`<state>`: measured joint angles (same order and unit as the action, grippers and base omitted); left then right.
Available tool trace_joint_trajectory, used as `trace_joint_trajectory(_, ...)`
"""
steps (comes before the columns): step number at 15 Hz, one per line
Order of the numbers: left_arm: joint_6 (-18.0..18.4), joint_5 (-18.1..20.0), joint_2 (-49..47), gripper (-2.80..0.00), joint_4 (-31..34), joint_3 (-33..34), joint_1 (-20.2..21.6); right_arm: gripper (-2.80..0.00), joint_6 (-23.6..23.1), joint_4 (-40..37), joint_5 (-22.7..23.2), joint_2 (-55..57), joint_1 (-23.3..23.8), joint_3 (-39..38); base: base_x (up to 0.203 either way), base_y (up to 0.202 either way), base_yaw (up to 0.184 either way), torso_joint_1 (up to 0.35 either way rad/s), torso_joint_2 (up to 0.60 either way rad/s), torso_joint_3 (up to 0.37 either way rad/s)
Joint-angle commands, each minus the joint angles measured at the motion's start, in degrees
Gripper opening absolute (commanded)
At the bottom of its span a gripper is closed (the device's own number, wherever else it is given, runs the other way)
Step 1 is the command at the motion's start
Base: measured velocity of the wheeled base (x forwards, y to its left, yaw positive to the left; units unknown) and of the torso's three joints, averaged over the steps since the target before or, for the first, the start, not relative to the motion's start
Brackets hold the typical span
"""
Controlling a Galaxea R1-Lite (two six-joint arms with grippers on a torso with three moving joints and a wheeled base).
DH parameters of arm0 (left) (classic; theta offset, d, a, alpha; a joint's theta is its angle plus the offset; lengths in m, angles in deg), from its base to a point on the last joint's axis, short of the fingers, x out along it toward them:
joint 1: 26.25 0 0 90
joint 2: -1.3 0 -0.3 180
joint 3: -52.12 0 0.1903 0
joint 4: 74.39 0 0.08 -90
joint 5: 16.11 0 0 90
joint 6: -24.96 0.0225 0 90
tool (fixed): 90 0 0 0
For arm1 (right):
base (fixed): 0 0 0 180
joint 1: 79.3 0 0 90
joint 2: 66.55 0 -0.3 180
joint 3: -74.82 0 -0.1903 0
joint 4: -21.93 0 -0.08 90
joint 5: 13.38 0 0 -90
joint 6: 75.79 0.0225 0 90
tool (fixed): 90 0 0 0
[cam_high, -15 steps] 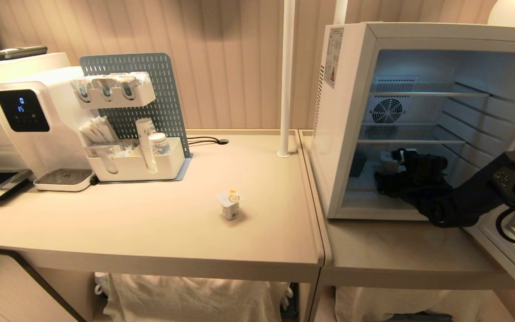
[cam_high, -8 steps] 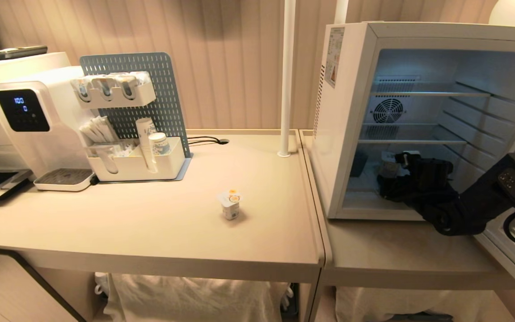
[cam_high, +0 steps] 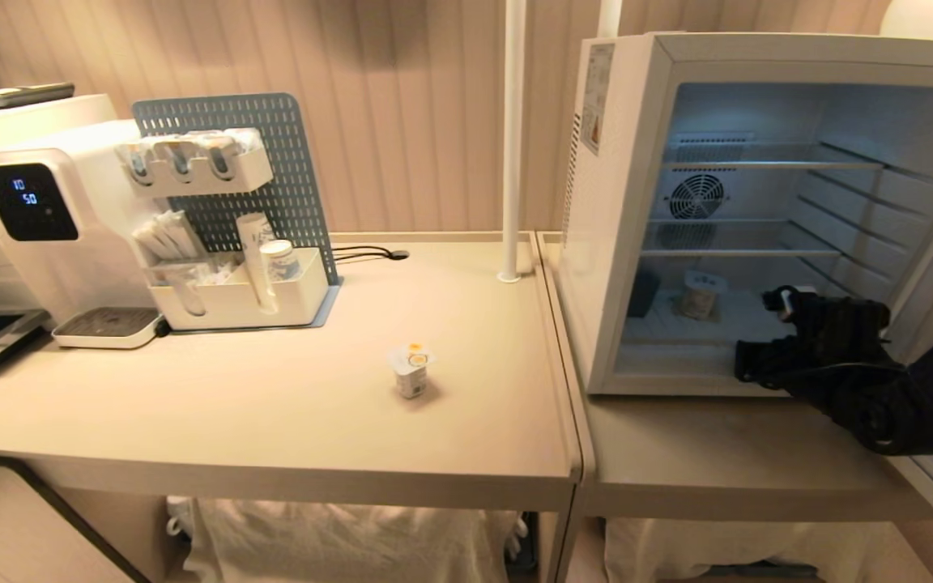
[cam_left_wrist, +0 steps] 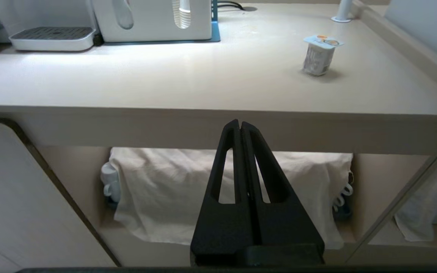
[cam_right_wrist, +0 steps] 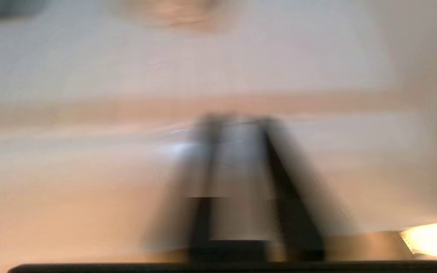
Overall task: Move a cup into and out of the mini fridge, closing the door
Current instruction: Take the yoghurt out of the freezer
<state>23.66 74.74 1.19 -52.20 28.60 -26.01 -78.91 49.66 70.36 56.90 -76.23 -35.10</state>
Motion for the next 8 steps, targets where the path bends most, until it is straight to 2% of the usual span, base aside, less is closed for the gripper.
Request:
trace_joint_trajectory(1,0.0,-0.1,0.0,-2.8,0.0,0.1,-0.2,-2.8,0.2,1.6,1.8,-8.0,-0.2,-3.9,0.0,0.0,0.0,0.0,0.0,0.0)
trace_joint_trajectory(8,0.0,-0.1,0.0,-2.8,0.0,0.0,-0.2,-2.8,0.5,1.7,2.1,-6.2,-0.4,-3.6,0.0,0.0,0.0,0.0,0.0,0.0)
